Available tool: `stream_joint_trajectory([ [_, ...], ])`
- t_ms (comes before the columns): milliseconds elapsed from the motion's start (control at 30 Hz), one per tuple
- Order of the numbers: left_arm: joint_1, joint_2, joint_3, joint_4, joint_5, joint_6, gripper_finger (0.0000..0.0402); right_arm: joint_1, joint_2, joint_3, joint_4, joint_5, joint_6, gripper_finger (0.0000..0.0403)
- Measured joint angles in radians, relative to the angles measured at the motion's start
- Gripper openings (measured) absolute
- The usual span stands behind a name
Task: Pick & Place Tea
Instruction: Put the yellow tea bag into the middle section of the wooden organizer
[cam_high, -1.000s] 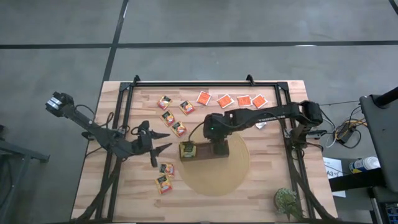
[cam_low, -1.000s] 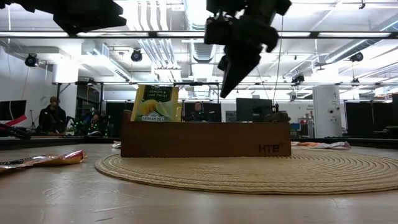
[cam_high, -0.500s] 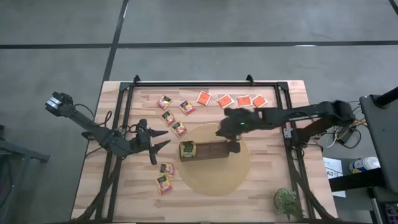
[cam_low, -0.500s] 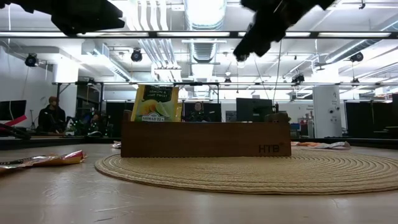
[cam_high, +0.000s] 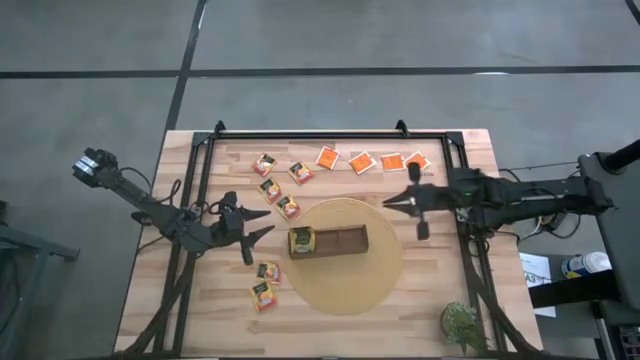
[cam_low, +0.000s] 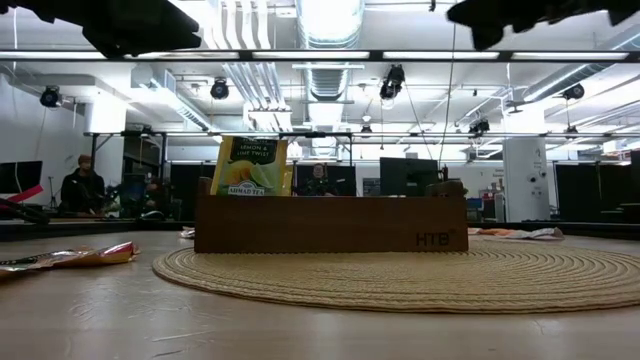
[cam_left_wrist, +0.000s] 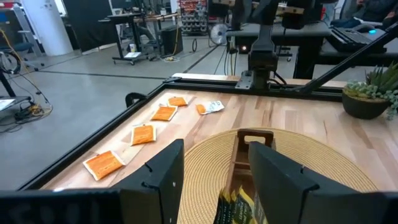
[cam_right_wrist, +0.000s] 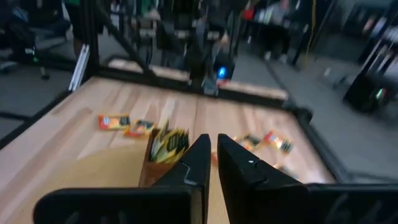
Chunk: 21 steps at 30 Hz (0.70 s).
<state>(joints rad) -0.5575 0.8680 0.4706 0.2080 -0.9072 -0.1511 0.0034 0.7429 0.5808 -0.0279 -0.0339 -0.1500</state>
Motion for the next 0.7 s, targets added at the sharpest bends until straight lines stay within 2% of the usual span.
stream_joint_trajectory([
  [233,0.0,0.0,0.0,0.0,0.0,-0.028,0.0174,0.0,-0.262,-0.116,0.066,0.003,-0.043,0.0027],
  [500,0.0,0.0,0.0,0.0,0.0,-0.049,0.0174,0.0,-0.497,-0.21,0.077,0.003,-0.084,0.0027],
  [700,0.0,0.0,0.0,0.001,0.0,-0.065,0.0174,-0.001,-0.646,-0.336,0.142,0.007,-0.132,0.0027],
])
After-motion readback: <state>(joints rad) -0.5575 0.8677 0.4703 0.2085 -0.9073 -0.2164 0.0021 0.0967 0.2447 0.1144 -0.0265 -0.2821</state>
